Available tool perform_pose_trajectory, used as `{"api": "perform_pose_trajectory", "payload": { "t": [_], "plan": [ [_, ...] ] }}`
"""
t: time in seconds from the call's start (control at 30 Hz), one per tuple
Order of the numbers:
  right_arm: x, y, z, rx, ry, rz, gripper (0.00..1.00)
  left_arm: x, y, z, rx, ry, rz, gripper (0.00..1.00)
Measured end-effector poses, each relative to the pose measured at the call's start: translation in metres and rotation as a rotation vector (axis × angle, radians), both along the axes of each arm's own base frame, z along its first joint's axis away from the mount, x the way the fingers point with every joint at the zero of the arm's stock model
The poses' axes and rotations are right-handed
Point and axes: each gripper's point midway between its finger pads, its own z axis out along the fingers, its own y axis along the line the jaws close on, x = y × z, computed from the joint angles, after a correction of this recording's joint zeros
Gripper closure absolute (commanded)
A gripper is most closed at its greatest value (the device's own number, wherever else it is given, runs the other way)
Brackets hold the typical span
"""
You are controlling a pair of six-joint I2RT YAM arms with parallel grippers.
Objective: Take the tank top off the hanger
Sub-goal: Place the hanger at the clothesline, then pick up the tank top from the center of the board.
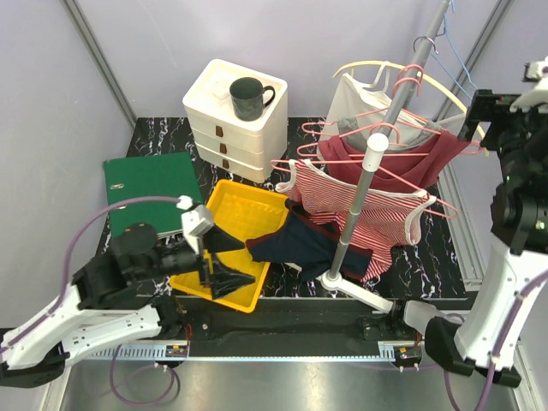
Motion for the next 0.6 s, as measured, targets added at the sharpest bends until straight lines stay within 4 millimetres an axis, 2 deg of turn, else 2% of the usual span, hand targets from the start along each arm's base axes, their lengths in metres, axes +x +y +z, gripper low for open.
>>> {"api": "perform_pose_trajectory", "payload": {
  "t": [0.1,0.27,0.4,0.5,0.6],
  "plan": [
    [-0.032,0.016,-0.002,0.150,-0.034,0.013,0.00,0.018,-0.017,-0.028,0.044,0.039,0.047,0.01],
    [-0.092,0.051,-0.028,0.368,-0.064,0.073,0.00,0.052,-0.041,-0.087,0.098,0.073,0.163,0.01],
    [-0.143,0.076,-0.037,0.511,-0.123,0.121,0.00,0.074,-0.053,-0.132,0.141,0.081,0.264,0.01],
    [-0.161,0.087,-0.043,0.571,-0.139,0.150,0.00,0.087,-0.067,-0.148,0.165,0.069,0.326,0.01],
    [-0.170,0.092,-0.063,0.612,-0.103,0.148,0.00,0.092,-0.090,-0.166,0.210,0.029,0.375,0.01]
  ]
}}
